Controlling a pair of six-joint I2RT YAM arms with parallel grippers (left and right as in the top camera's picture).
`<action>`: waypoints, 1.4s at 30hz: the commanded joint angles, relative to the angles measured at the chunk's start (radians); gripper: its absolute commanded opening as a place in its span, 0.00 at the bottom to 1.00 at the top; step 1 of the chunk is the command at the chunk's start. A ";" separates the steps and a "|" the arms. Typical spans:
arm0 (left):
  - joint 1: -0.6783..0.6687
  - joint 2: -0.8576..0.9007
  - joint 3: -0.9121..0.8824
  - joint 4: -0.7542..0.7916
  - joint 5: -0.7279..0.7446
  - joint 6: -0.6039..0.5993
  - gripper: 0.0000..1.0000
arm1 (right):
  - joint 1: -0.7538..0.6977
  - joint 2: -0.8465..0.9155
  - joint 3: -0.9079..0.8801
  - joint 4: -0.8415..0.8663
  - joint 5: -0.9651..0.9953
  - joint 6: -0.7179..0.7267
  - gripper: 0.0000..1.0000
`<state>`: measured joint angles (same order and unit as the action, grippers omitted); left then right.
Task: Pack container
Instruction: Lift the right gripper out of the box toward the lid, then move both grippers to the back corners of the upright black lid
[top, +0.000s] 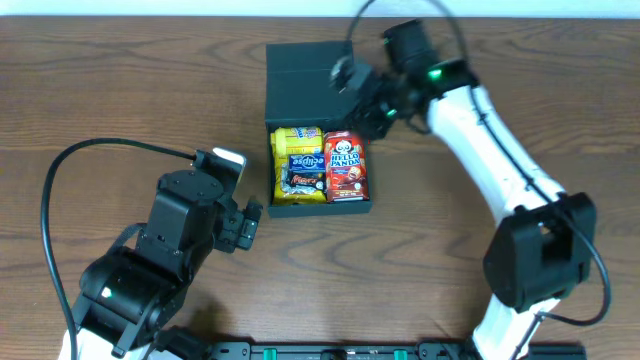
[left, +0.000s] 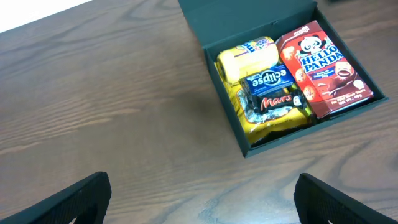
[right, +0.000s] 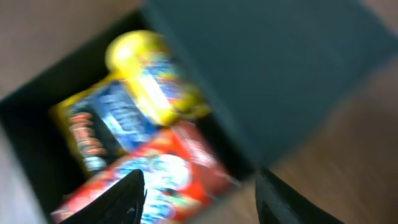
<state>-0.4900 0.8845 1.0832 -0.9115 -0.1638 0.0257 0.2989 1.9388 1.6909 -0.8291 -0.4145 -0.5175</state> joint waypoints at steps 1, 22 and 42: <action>0.000 -0.002 0.007 -0.001 0.000 -0.007 0.95 | -0.086 -0.003 -0.002 0.036 -0.012 0.098 0.59; 0.000 0.052 0.006 0.335 0.081 0.019 0.95 | -0.303 -0.003 -0.002 0.088 -0.012 0.121 0.89; 0.444 0.610 0.009 0.861 0.562 -0.254 0.95 | -0.332 0.000 -0.002 0.182 -0.117 0.209 0.92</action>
<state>-0.0959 1.4605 1.0851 -0.0803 0.2523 -0.1848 -0.0525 1.9388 1.6909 -0.6449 -0.5056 -0.3580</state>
